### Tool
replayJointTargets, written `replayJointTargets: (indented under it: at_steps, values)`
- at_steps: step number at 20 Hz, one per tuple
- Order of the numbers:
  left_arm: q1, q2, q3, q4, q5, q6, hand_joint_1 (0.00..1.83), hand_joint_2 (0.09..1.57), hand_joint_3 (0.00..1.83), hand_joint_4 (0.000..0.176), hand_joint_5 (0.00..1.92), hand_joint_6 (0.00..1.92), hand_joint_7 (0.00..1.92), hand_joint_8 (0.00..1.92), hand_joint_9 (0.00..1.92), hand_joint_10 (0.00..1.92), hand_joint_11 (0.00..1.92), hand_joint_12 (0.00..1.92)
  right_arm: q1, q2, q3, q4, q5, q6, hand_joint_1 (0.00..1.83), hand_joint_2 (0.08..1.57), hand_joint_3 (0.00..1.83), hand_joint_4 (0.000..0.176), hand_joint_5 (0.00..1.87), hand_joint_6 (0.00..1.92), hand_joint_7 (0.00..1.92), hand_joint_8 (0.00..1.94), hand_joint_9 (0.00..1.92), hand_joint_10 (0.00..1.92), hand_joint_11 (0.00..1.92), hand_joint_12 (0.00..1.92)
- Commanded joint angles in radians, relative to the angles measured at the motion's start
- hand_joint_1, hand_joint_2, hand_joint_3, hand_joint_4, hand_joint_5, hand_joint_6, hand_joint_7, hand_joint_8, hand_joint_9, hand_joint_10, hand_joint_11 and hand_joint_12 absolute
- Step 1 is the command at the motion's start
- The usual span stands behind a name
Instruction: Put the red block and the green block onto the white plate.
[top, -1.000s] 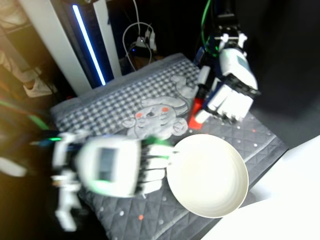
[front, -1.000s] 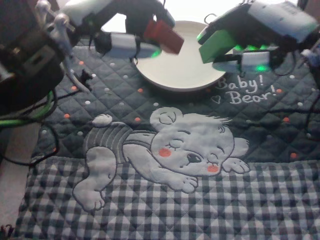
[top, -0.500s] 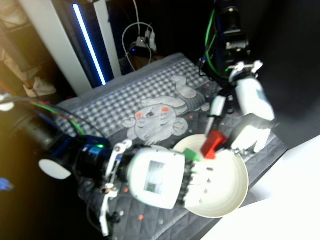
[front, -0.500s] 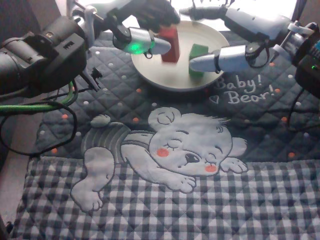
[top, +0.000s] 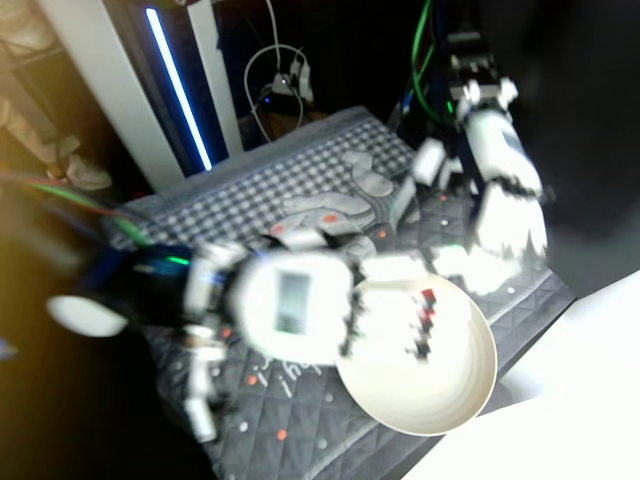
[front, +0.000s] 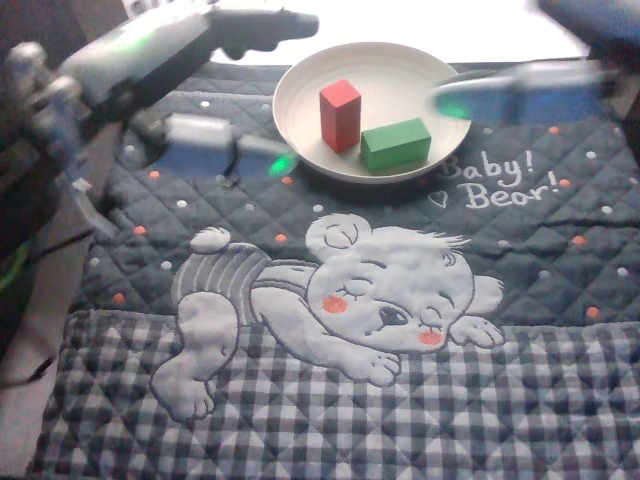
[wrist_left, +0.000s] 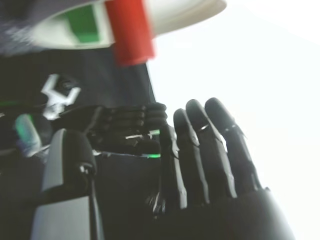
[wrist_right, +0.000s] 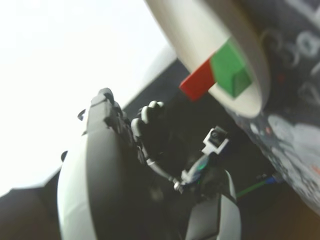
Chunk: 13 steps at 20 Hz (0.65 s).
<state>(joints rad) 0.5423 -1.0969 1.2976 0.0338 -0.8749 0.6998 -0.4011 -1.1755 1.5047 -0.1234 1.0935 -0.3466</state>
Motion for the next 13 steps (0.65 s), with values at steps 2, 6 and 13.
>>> replayJointTargets:
  at_steps: [2,6,13]
  values:
    - [0.061,0.070,-0.068,-0.030,-0.258,0.015,0.90,0.89,0.00,0.050,0.30,0.00,0.32,0.00,0.40,0.07,0.00,1.23,-0.104,0.058,-0.064,0.045,0.233,-0.011,0.70,0.90,0.01,0.176,0.00,0.00,0.04,0.02,0.00,0.00,0.00,0.01]
    - [0.233,0.198,-0.223,-0.084,-0.456,0.040,0.82,0.84,0.00,0.043,0.26,0.01,0.30,0.00,0.36,0.01,0.00,1.04,-0.295,0.135,-0.186,0.113,0.413,-0.011,0.64,0.89,0.00,0.176,0.01,0.00,0.19,0.01,0.15,0.02,0.00,0.00]
    - [0.536,0.267,-0.361,-0.255,-0.770,0.040,0.71,0.88,0.01,0.051,0.16,0.00,0.20,0.00,0.27,0.01,0.00,1.06,-0.524,0.173,-0.288,0.221,0.513,-0.011,0.55,0.83,0.00,0.157,0.03,0.00,0.20,0.01,0.13,0.01,0.00,0.00]
